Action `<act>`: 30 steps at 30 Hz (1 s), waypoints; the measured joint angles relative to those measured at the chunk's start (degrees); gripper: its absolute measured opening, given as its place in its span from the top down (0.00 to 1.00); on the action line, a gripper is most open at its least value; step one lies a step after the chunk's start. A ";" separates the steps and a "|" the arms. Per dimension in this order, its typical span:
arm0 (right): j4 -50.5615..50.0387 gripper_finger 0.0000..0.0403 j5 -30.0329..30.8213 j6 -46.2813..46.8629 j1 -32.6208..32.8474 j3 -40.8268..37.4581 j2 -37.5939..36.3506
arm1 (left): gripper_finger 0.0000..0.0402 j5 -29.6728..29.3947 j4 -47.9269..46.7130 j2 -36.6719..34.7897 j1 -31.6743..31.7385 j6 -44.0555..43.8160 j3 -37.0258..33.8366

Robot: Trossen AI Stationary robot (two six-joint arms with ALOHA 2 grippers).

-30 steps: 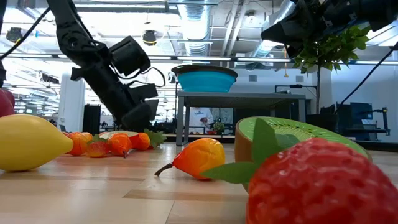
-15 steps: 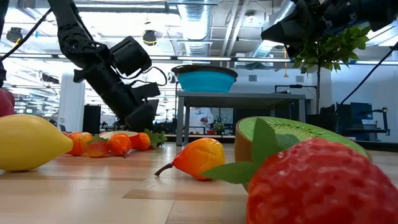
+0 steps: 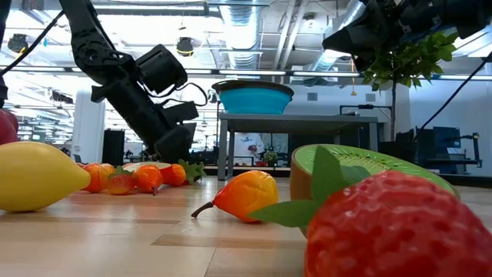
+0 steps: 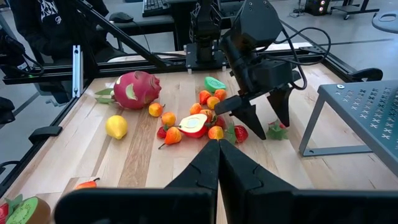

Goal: Pick & Place Fruit
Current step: Put the strawberry into the strainer bowl

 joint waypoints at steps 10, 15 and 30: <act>-0.02 1.00 -0.02 0.00 0.00 0.00 0.00 | 0.47 0.35 -0.02 -0.02 0.00 -0.22 0.00; -0.02 1.00 -0.01 0.00 0.00 0.00 0.00 | 0.55 0.35 -0.02 -0.04 0.00 -0.23 0.00; -0.01 1.00 0.00 0.00 0.00 0.00 0.00 | 0.70 0.31 0.00 -0.04 -0.02 -0.48 -0.02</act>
